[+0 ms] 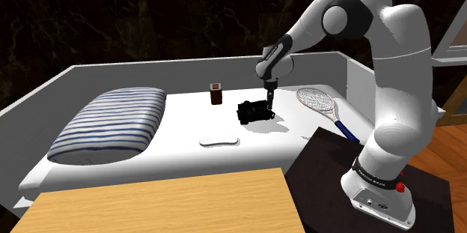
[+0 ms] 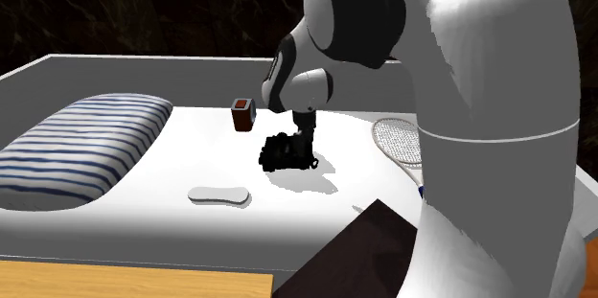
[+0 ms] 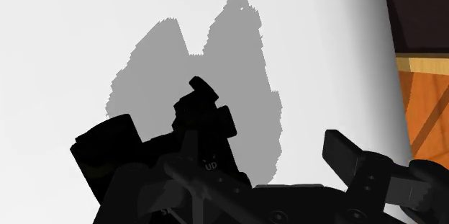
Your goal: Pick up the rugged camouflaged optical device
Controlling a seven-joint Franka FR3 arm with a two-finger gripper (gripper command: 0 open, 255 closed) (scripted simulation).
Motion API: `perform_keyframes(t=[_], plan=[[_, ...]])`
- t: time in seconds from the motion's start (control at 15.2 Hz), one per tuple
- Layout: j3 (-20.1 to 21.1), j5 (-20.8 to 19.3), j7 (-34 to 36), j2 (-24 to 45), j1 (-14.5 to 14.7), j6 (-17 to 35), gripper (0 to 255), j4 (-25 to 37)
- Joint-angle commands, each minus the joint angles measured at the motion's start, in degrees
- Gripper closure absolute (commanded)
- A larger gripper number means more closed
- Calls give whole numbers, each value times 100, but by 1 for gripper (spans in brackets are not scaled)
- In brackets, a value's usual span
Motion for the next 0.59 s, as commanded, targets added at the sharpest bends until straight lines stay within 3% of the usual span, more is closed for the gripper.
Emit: perform_keyframes(t=[0.0, 0.2, 0.53], plan=[[69, 50, -196, 503, -115, 34, 0, 442], [159, 65, -406, 1165, -260, 41, 0, 1071], [225, 128, -434, 1491, -311, 271, 0, 1167]])
